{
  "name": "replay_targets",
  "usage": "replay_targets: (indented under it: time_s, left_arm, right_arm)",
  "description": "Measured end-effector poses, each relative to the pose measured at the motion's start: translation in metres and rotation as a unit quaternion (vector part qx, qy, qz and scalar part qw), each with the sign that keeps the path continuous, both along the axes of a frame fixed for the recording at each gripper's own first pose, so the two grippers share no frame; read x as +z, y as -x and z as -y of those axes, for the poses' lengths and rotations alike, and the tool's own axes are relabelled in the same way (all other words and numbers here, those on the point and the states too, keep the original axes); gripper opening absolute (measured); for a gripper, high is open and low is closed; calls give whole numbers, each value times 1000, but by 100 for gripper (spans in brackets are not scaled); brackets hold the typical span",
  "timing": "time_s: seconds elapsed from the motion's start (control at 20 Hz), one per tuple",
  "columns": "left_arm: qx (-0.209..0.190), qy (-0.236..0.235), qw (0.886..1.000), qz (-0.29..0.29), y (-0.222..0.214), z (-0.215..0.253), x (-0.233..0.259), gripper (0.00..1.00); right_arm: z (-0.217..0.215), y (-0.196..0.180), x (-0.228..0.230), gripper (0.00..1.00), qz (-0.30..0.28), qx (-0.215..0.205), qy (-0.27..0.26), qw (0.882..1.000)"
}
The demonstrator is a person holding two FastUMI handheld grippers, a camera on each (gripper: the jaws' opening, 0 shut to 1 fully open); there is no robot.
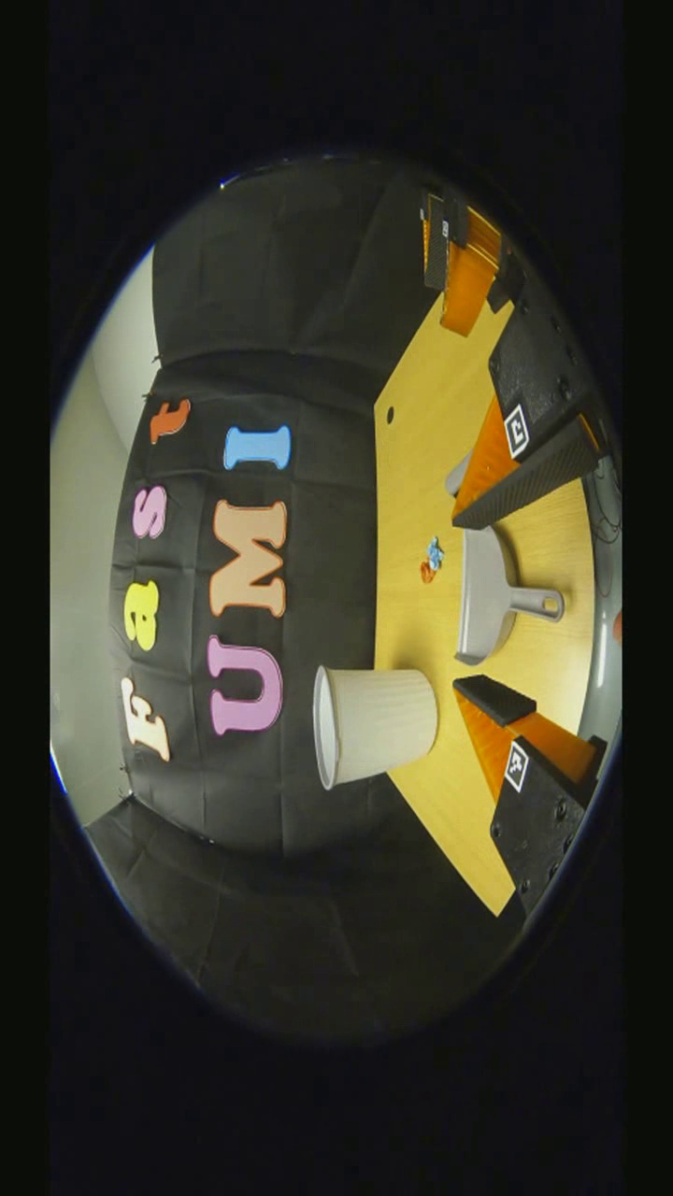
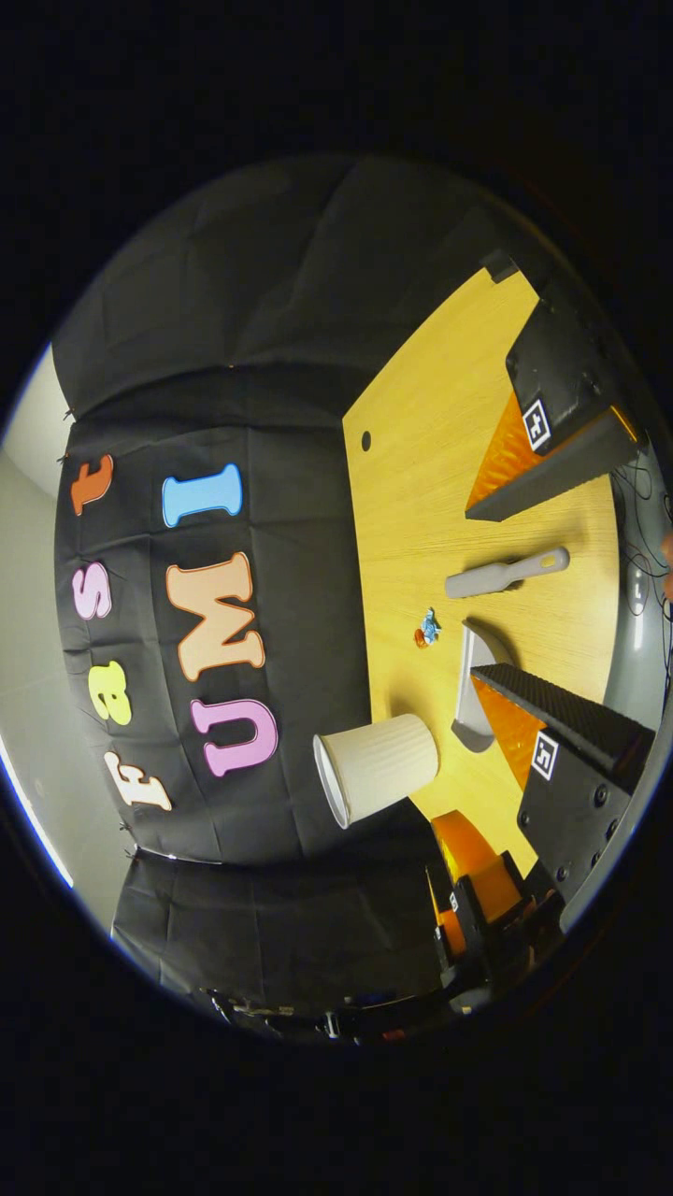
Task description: Pick up the small broom and dustpan from the desktop, sweep the trash into the dustpan with the broom, and then empty the trash into the garbage bin.
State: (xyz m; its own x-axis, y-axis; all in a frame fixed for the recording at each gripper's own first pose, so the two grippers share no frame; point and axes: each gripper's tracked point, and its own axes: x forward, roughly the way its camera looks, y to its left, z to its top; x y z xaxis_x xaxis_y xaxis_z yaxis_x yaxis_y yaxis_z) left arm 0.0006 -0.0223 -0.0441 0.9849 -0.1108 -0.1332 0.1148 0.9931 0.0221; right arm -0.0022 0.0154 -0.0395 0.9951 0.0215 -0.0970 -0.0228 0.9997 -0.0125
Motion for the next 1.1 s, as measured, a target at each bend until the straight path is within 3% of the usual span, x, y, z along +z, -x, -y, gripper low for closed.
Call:
replay_targets:
  time_s: [0.3,0.55,0.75,1.1]
  left_arm:
    - [-15,-23,998,-56,-25,5,-34,94]
    - [-26,-55,990,-131,-56,4,-74,94]
    - [-9,-63,977,-206,-67,-6,-111,96]
    - [2,-84,951,-298,-70,-11,-163,95]
  right_arm:
    - [9,-41,-13,92,-37,4,-3,999]
    - [22,-91,-48,92,-100,3,-3,995]
    - [33,-128,-91,92,-162,-2,-4,987]
    - [37,-153,-145,93,-259,-3,0,966]
